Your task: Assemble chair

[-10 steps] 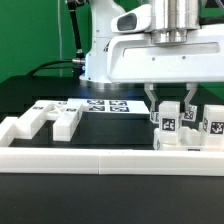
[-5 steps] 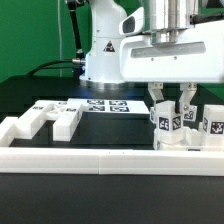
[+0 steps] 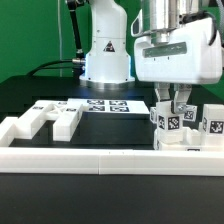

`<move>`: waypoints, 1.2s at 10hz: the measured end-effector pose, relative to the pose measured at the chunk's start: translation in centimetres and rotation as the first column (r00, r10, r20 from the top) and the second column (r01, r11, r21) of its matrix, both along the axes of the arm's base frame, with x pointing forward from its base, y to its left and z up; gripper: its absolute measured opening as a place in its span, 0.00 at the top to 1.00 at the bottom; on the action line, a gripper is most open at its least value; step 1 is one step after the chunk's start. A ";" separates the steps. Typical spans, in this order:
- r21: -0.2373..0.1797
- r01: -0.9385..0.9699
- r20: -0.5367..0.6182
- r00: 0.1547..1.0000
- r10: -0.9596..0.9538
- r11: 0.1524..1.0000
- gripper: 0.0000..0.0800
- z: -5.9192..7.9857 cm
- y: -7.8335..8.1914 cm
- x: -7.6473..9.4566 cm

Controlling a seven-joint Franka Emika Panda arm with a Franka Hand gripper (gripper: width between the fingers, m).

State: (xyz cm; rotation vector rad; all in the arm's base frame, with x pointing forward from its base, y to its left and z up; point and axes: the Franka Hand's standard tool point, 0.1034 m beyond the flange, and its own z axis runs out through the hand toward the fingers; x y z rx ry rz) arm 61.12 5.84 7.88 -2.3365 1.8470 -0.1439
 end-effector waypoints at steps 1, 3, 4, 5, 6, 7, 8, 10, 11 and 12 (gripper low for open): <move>0.004 0.016 -0.002 1.000 -0.016 1.000 0.50 0.0 0.1 0.0; -0.007 -0.048 0.002 0.999 0.048 0.999 0.33 -0.1 0.2 -0.1; -0.014 -0.089 0.004 0.996 0.089 0.996 0.21 -0.1 0.3 -0.1; -0.039 -0.208 0.009 0.978 0.209 0.977 0.21 0.0 0.3 0.0; -0.062 -0.321 0.013 0.947 0.322 0.945 0.20 0.0 0.0 0.1; -0.084 -0.417 0.014 0.908 0.419 0.905 0.19 0.0 -0.3 0.1; -0.099 -0.476 0.014 0.877 0.480 0.874 0.19 -0.1 -0.6 0.0; -0.123 -0.578 0.007 0.812 0.583 0.807 0.19 -0.1 -0.8 0.0; -0.137 -0.637 0.002 0.766 0.643 0.759 0.19 -0.1 -0.8 0.0; -0.149 -0.684 -0.003 0.722 0.691 0.714 0.19 -0.1 -0.8 0.0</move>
Offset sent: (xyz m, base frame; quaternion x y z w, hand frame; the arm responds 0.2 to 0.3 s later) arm -0.0054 -0.0001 0.0032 -0.0127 0.0088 -0.0941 0.9954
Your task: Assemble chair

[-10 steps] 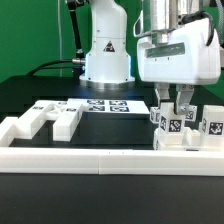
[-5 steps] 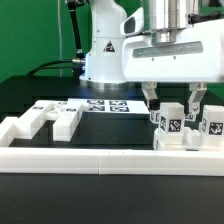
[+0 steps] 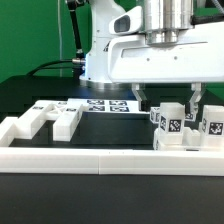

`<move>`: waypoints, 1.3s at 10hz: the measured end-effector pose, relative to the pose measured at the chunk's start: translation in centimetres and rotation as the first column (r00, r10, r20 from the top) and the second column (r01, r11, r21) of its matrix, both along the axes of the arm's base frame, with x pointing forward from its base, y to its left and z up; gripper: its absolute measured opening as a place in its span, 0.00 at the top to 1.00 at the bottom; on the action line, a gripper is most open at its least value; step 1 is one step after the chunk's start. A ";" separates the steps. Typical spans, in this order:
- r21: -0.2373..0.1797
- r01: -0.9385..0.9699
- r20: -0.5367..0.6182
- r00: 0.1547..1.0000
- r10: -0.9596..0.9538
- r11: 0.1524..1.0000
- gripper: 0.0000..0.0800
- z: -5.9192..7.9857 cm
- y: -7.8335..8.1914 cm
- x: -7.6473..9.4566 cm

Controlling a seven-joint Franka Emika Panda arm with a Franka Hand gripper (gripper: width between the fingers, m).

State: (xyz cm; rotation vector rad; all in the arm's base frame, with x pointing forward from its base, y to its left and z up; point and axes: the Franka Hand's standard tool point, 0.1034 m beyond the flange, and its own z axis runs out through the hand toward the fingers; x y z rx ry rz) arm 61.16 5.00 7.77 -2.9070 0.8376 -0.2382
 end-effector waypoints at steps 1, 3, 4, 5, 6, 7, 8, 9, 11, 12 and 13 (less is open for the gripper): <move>-0.018 -0.075 0.004 0.997 0.075 0.997 0.19 -0.1 0.1 0.0; -0.066 -0.237 0.004 0.971 0.238 0.969 0.19 -0.2 0.5 0.0; -0.082 -0.298 0.002 0.954 0.299 0.951 0.19 -0.2 0.6 0.0; -0.112 -0.395 -0.002 0.918 0.397 0.912 0.19 -0.2 0.6 0.1; -0.136 -0.484 -0.011 0.873 0.488 0.864 0.19 -0.1 0.6 0.2; -0.153 -0.541 -0.017 0.838 0.545 0.827 0.19 0.0 0.6 0.4; -0.175 -0.617 -0.031 0.782 0.622 0.767 0.19 0.1 0.6 0.4; -0.181 -0.643 -0.035 0.760 0.649 0.744 0.22 0.1 0.6 0.4; -0.175 -0.614 -0.031 0.784 0.619 0.769 0.44 0.1 0.6 0.4; -0.175 -0.615 -0.031 0.784 0.620 0.769 0.44 0.1 0.6 0.4; -0.168 -0.586 -0.026 0.806 0.591 0.793 0.64 0.1 0.6 0.4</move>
Offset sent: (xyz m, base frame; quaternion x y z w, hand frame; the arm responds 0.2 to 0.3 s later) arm 0.0026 0.0072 -0.0012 -0.0170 0.0168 -0.1770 0.9839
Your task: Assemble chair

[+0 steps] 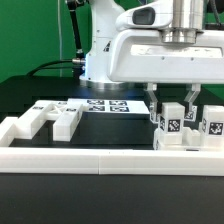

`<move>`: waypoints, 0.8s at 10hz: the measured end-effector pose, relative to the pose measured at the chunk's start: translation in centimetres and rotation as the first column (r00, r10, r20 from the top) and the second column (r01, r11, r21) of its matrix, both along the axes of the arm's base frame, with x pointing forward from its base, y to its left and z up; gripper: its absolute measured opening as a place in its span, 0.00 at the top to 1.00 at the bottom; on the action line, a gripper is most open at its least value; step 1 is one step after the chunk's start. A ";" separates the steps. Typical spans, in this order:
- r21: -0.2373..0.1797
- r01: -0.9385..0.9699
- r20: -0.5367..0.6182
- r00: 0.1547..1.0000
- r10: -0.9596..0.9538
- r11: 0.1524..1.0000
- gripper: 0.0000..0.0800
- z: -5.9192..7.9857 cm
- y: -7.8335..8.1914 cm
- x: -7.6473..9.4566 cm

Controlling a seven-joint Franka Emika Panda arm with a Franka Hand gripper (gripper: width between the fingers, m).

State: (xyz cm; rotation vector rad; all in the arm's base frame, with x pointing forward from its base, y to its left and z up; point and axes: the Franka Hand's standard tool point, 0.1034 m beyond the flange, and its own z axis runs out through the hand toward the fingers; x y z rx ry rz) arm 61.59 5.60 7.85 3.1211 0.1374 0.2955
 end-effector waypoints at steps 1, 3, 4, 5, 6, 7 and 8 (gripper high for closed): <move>0.015 0.069 -0.001 0.998 -0.069 0.998 0.64 0.0 0.0 0.0; 0.036 0.173 -0.004 0.985 -0.173 0.984 0.64 0.0 0.0 0.0; 0.053 0.258 -0.009 0.966 -0.258 0.965 0.64 0.0 0.2 0.0; 0.072 0.368 -0.017 0.930 -0.368 0.927 0.64 -0.1 0.3 -0.1; 0.088 0.467 -0.025 0.884 -0.466 0.880 0.64 -0.1 0.3 -0.1; 0.102 0.546 -0.035 0.837 -0.546 0.831 0.64 -0.1 0.2 -0.1; 0.113 0.606 -0.042 0.795 -0.605 0.788 0.64 -0.1 0.2 -0.1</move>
Offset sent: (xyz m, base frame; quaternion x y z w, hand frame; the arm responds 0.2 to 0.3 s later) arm 0.0000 0.0000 0.0000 0.0000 0.0000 0.1938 0.9810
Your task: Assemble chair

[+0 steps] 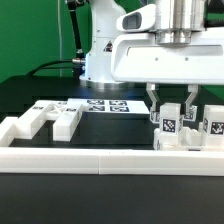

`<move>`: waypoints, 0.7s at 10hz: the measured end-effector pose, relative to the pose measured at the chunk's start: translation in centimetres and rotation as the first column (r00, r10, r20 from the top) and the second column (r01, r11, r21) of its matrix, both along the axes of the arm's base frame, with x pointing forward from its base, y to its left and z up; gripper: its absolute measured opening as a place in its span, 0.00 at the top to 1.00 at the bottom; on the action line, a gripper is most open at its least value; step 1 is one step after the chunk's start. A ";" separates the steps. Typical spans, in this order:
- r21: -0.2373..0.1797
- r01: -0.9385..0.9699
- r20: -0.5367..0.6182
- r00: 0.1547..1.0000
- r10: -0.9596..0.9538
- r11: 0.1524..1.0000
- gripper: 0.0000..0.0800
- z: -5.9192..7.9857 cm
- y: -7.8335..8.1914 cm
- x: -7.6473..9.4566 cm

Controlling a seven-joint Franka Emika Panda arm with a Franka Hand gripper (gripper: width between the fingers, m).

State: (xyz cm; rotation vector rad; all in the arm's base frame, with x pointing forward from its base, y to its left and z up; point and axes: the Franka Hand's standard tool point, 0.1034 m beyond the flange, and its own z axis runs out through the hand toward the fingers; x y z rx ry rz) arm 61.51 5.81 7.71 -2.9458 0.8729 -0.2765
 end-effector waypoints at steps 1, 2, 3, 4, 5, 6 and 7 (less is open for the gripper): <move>0.017 0.112 -0.006 0.994 -0.112 0.994 0.64 0.0 0.0 0.0; 0.036 0.223 -0.010 0.975 -0.223 0.974 0.64 0.0 0.0 -0.1; 0.055 0.336 -0.013 0.942 -0.335 0.940 0.64 0.0 0.1 -0.2; 0.060 0.393 -0.014 0.920 -0.393 0.918 0.64 0.0 0.1 -0.2; 0.067 0.428 -0.016 0.904 -0.428 0.901 0.64 0.0 0.1 -0.2; 0.079 0.478 -0.021 0.878 -0.478 0.875 0.64 0.1 0.1 -0.2; 0.086 0.499 -0.024 0.866 -0.499 0.862 0.64 0.1 0.1 -0.1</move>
Offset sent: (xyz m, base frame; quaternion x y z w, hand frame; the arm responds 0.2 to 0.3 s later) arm 0.0006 0.0039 -0.0086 -0.0359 0.0182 0.2591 0.9650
